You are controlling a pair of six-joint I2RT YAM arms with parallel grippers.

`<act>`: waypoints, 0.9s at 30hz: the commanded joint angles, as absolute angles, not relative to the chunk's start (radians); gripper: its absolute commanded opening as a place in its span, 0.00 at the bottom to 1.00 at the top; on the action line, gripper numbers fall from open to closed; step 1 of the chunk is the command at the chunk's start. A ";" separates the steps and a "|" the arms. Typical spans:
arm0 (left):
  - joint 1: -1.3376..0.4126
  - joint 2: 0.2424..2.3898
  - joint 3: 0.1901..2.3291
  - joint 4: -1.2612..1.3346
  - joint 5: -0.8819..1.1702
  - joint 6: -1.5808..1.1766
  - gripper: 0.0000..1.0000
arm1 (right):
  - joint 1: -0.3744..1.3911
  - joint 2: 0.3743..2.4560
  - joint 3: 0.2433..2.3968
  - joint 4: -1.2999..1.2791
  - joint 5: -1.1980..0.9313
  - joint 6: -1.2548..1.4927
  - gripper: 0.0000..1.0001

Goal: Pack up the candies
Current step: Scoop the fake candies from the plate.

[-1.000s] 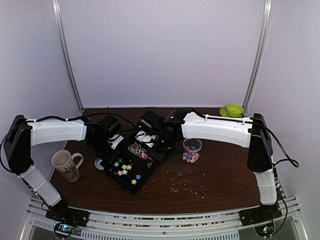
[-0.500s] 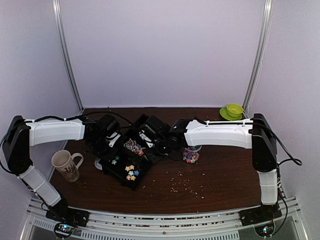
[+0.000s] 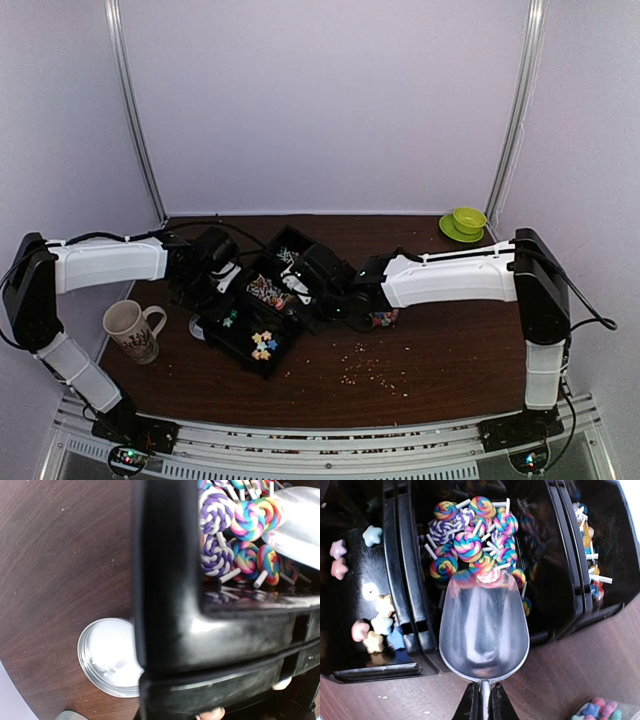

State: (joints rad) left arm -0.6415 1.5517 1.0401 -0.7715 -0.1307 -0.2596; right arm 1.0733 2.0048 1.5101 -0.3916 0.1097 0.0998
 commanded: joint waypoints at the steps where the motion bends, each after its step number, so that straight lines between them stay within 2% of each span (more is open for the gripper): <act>1: -0.696 1.468 1.058 -0.622 0.173 -0.142 0.00 | 1.073 2.019 1.408 -0.286 0.186 -0.035 0.00; 10: -0.696 1.472 1.053 -0.626 0.214 -0.104 0.00 | 1.075 1.937 1.333 -0.290 0.172 -0.069 0.00; 15: -0.697 1.473 1.050 -0.629 0.220 -0.087 0.00 | 1.071 2.005 1.386 -0.325 0.111 0.006 0.00; 20: -0.698 1.482 1.068 -0.653 0.262 -0.089 0.00 | 1.141 2.032 1.317 -0.129 0.304 -0.095 0.00; 27: -0.698 1.443 1.058 -0.666 0.268 -0.109 0.00 | 1.147 2.039 1.294 0.022 0.228 -0.094 0.00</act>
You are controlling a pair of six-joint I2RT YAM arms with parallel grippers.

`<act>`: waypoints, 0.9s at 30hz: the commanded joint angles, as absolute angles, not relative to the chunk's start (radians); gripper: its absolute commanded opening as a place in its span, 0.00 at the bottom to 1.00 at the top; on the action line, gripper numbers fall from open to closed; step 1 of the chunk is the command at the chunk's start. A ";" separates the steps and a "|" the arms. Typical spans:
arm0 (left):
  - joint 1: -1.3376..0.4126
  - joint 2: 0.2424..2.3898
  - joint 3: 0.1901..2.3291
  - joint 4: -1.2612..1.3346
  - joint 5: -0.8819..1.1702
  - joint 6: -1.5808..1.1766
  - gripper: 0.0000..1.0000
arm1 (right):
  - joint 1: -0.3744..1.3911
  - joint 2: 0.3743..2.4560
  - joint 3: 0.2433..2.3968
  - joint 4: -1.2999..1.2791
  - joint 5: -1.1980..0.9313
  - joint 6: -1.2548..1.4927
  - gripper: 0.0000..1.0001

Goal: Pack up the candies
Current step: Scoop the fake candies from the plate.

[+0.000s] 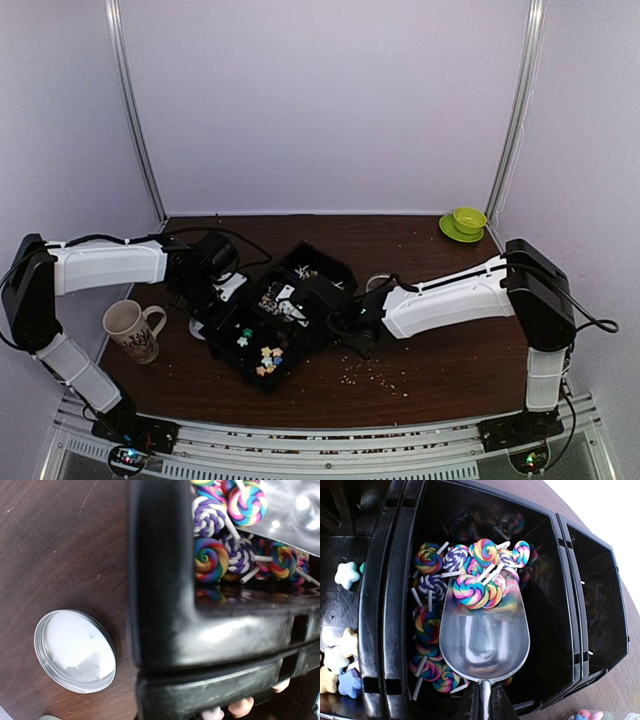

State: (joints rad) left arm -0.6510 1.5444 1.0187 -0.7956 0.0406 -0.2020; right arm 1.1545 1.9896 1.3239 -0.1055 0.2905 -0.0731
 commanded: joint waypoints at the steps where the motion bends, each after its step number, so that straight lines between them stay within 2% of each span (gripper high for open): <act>1: -0.698 1.440 1.055 -0.669 0.258 -0.111 0.00 | 1.145 2.037 1.286 0.040 0.209 -0.080 0.00; 5: -0.698 1.422 1.030 -0.658 0.212 -0.125 0.00 | 1.135 2.016 1.234 0.148 0.169 0.000 0.00; 11: -0.697 1.437 1.009 -0.614 0.253 -0.144 0.00 | 1.180 2.002 1.157 0.323 0.411 -0.133 0.00; 20: -0.691 1.443 1.014 -0.620 0.247 -0.151 0.00 | 1.189 1.972 1.047 0.519 0.340 -0.223 0.00; 27: -0.668 1.436 1.016 -0.611 0.252 -0.160 0.00 | 1.180 1.960 1.061 0.508 0.277 -0.175 0.00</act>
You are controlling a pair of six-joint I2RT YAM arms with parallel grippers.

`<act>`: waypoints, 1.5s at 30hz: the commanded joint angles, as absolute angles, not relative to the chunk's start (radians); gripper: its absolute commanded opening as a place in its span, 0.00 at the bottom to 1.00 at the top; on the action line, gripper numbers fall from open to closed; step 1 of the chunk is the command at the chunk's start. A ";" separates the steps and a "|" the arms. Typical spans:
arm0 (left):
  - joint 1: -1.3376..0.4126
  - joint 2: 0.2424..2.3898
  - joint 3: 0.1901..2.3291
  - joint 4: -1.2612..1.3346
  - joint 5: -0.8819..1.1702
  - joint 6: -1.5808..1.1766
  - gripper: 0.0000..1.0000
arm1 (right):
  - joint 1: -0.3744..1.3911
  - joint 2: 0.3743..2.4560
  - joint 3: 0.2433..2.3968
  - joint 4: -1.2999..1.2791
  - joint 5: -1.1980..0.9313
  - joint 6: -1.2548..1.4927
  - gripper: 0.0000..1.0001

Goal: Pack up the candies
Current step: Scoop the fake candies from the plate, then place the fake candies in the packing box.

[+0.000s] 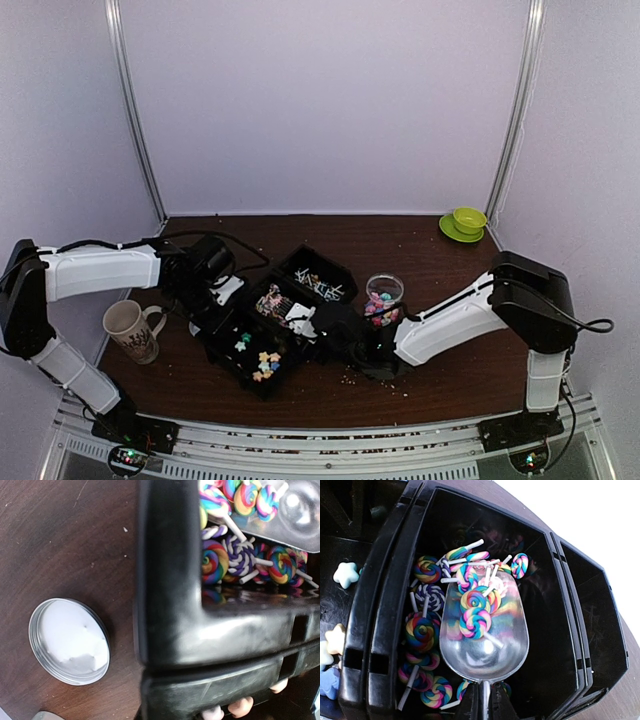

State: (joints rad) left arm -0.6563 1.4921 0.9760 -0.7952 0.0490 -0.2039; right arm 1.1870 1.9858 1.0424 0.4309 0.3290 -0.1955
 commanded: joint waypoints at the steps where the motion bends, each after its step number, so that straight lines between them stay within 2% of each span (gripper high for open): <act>1: -0.667 1.436 1.015 -0.612 0.251 -0.160 0.00 | 1.177 1.966 1.072 0.495 0.281 -0.165 0.00; 4: -0.666 1.434 1.015 -0.611 0.245 -0.162 0.00 | 1.165 1.972 1.085 0.468 0.267 -0.104 0.00; 11: -0.653 1.435 1.012 -0.610 0.223 -0.177 0.00 | 1.141 1.905 0.964 0.652 0.215 -0.068 0.00; 35: -0.605 1.439 1.017 -0.625 0.179 -0.202 0.00 | 1.126 1.770 0.837 0.670 0.263 -0.091 0.00; 45: -0.584 1.432 1.015 -0.627 0.161 -0.216 0.00 | 1.114 1.674 0.713 0.750 0.257 -0.086 0.00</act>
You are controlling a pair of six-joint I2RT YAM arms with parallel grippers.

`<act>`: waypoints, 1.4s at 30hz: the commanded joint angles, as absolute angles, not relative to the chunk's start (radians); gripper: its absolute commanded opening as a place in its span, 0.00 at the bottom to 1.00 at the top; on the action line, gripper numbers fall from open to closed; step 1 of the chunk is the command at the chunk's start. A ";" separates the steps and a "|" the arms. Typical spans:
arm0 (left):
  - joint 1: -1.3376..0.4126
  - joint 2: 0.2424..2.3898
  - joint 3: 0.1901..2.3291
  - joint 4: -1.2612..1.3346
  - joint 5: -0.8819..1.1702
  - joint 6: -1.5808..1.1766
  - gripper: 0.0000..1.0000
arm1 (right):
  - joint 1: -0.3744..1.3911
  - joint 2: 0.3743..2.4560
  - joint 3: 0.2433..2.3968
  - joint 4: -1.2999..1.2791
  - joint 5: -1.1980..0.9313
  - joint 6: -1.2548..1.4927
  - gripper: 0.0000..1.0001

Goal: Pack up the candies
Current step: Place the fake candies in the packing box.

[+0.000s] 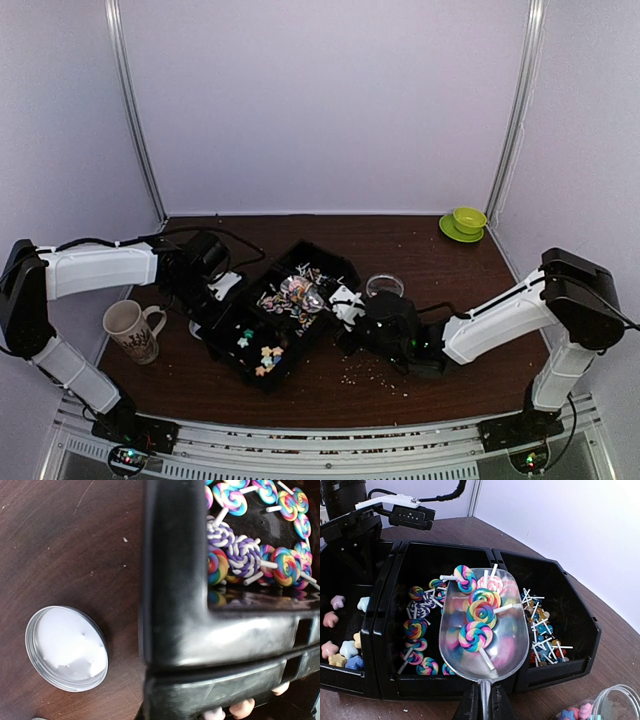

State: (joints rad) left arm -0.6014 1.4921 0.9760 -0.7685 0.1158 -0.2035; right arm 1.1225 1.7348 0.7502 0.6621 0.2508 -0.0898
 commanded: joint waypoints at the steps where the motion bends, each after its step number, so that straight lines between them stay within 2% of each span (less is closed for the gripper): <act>1: -0.582 1.431 1.015 -0.628 0.159 -0.218 0.00 | 1.113 1.663 0.703 0.759 0.250 -0.081 0.00; 10: -0.575 1.428 1.015 -0.632 0.155 -0.221 0.00 | 1.102 1.603 0.649 0.863 0.037 0.018 0.00; 19: -0.576 1.421 1.015 -0.637 0.143 -0.225 0.00 | 1.083 1.514 0.601 0.904 -0.009 0.080 0.00; 25: -0.576 1.420 1.015 -0.638 0.142 -0.225 0.00 | 1.079 1.461 0.615 0.824 -0.005 0.075 0.00; 29: -0.576 1.420 1.014 -0.639 0.142 -0.226 0.00 | 1.090 1.408 0.634 0.679 0.082 0.028 0.00; 31: -0.576 1.422 1.014 -0.640 0.139 -0.227 0.00 | 1.089 1.323 0.631 0.508 0.221 0.003 0.00; 42: -0.576 1.426 1.018 -0.645 0.135 -0.230 0.00 | 1.086 1.051 0.663 -0.050 0.403 0.033 0.00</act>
